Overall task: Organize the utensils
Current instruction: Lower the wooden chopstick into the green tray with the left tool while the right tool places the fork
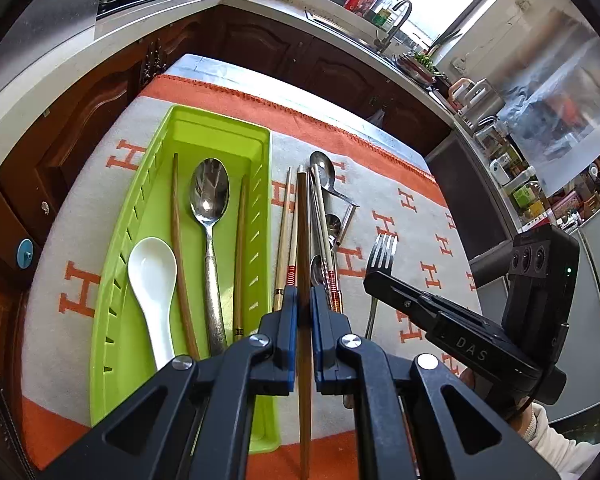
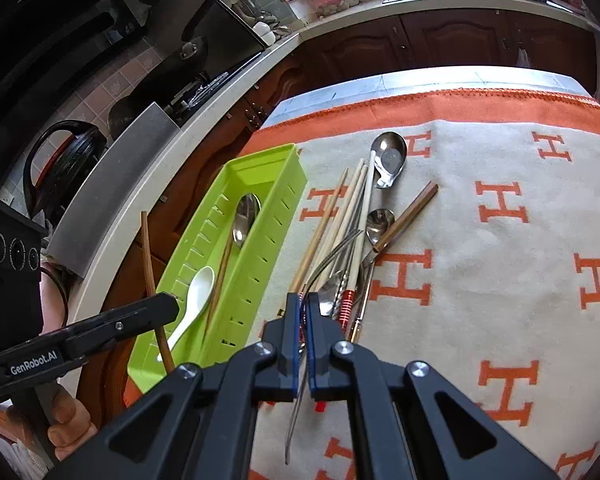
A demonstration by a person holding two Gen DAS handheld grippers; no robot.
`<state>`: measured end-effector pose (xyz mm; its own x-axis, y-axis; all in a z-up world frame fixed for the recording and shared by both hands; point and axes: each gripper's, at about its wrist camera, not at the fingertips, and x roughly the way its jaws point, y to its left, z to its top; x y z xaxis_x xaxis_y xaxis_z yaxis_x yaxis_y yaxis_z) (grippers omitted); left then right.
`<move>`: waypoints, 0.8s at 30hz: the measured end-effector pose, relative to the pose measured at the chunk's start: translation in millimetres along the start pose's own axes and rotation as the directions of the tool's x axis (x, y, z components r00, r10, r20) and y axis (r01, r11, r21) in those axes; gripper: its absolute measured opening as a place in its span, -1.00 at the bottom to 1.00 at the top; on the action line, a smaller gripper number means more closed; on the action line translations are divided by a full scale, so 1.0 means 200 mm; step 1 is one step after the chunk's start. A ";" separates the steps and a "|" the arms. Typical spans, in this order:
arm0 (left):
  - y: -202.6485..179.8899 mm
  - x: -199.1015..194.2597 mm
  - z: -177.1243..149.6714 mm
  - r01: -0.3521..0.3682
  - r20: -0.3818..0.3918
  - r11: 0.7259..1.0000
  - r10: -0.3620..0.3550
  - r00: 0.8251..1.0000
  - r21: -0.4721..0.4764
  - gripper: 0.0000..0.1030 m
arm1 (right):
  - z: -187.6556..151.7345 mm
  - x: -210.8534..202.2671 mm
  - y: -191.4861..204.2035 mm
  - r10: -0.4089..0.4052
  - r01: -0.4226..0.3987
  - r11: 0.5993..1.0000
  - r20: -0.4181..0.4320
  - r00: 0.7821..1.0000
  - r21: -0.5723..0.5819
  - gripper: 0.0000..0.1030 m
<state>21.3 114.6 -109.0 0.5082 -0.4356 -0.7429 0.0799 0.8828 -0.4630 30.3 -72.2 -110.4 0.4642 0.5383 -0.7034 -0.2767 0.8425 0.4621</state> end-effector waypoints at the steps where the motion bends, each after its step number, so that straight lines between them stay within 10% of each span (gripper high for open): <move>1: 0.00 -0.02 0.00 0.006 0.006 1.000 -0.006 1.000 0.000 -0.92 | 0.00 -0.02 0.02 0.005 -0.005 1.000 0.007 1.000 -0.006 -0.95; 24: 0.03 -0.63 0.13 -0.099 0.164 0.995 0.095 0.982 0.020 -0.90 | 0.12 -0.01 0.57 0.110 -0.115 0.960 -0.032 0.993 -0.254 -0.96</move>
<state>-18.6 179.7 -6.1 0.6473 -0.3153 -0.6939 0.0465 0.9251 -0.3769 17.7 22.5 -43.2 0.4033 0.6284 -0.6652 -0.5325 0.7523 0.3878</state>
